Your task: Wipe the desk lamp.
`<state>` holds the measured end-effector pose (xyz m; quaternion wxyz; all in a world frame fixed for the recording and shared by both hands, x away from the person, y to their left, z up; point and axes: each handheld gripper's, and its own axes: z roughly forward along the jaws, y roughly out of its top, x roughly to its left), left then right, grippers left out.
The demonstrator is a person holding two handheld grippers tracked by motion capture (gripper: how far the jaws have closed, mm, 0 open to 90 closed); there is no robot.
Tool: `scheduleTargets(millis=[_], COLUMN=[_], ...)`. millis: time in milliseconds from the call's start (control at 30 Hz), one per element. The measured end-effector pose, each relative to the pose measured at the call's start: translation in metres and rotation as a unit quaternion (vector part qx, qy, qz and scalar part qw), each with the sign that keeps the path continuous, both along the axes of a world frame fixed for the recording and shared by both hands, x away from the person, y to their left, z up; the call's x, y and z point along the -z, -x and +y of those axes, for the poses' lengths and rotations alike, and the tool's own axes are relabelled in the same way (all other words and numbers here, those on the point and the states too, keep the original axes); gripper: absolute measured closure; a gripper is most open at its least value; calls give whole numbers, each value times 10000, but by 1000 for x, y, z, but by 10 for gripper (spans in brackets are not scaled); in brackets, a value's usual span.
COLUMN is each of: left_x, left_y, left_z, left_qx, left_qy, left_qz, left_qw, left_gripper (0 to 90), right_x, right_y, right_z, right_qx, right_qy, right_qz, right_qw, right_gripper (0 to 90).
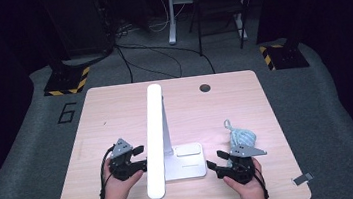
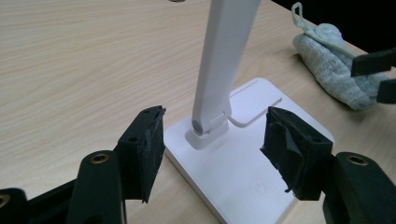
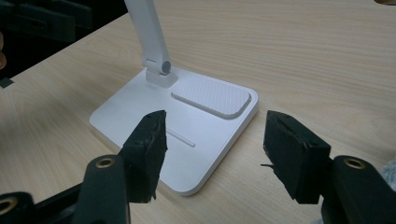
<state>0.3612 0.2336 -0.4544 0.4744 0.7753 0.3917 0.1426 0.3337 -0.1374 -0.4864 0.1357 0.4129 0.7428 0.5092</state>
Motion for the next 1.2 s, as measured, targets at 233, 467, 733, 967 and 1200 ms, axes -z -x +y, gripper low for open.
scheduleTargets(millis=[233, 467, 733, 967, 1200], left_x=[8, 29, 40, 48, 52], left_y=[15, 18, 15, 13, 15], left_z=[7, 11, 11, 7, 0], left_qx=[44, 123, 120, 187, 317], left_qy=[-4, -200, -321, -460, -544], left_qz=[-125, -104, -128, -38, 22], left_qw=[9999, 9997, 9993, 9988, 9980], left_gripper=[374, 374, 372, 369, 367], right_x=[-13, -4, 13, 19, 22], right_y=[5, 2, -4, -7, -6], right_z=[-5, -7, -8, -2, 3], right_qx=[-174, -74, 107, 141, 79], right_qy=[-121, 161, 209, 244, 394], right_qz=[-34, -99, -83, -89, -101], right_qw=[9998, 9998, 9997, 9996, 9991], right_gripper=[383, 383, 385, 386, 387])
